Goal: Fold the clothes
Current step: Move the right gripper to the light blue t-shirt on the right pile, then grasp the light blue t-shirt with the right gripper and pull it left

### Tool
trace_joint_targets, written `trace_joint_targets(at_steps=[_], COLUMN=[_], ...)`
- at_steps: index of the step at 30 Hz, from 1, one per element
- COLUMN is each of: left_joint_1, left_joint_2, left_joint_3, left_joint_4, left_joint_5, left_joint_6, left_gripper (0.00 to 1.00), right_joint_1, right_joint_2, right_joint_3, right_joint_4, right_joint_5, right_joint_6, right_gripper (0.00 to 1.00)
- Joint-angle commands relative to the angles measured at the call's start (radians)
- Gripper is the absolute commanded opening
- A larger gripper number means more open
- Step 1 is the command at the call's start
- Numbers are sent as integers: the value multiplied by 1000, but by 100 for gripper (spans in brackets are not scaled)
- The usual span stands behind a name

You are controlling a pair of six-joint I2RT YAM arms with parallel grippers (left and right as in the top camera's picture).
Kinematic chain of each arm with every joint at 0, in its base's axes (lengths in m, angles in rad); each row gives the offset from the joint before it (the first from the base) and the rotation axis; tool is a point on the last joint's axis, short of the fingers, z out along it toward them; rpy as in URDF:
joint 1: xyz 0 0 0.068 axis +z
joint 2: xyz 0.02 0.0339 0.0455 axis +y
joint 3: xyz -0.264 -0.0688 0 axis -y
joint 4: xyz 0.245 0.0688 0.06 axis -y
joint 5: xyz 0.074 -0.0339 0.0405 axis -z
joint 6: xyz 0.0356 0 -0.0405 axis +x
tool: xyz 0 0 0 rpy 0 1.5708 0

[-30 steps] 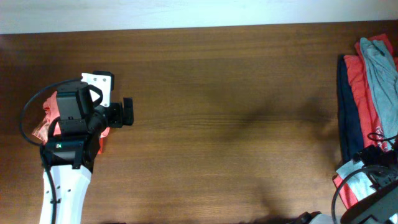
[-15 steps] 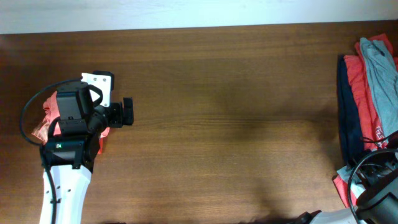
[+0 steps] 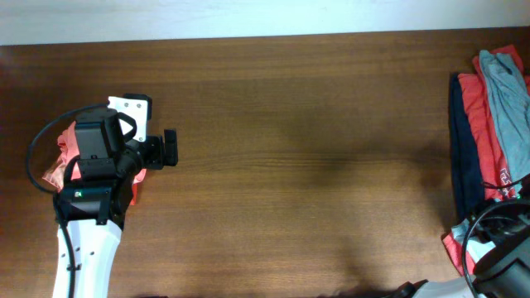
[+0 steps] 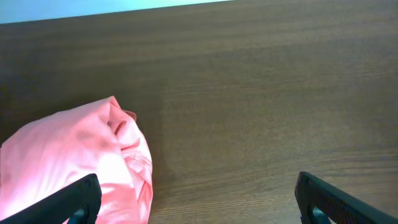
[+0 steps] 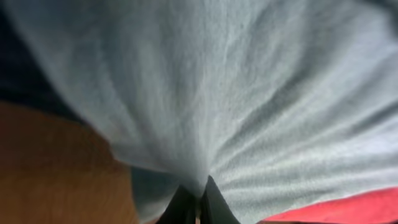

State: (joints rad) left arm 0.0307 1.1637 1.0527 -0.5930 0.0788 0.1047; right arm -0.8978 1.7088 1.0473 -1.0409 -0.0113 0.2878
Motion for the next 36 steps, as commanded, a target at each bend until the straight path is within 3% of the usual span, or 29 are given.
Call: trace_joint_targets(at_steps=[1,18,36], left_joint_1=[5,5,5], left_joint_2=[7,7,7], left_joint_3=[24,24,24], left_joint_4=[11,16,16], left_joint_5=[16,16,16], left_joint_6=[-6,-6,-6], left_gripper=[99,99,99], right_joint_1=[26,283,284], right_joint_2=[-74,-180,-180], right_joint_3=[66,121,121], right_joint_4=[-31,-69,-62], right_joint_5=[-23,1,12], right_joint_6=[-4,-47,-47], right_gripper=[4,7,9])
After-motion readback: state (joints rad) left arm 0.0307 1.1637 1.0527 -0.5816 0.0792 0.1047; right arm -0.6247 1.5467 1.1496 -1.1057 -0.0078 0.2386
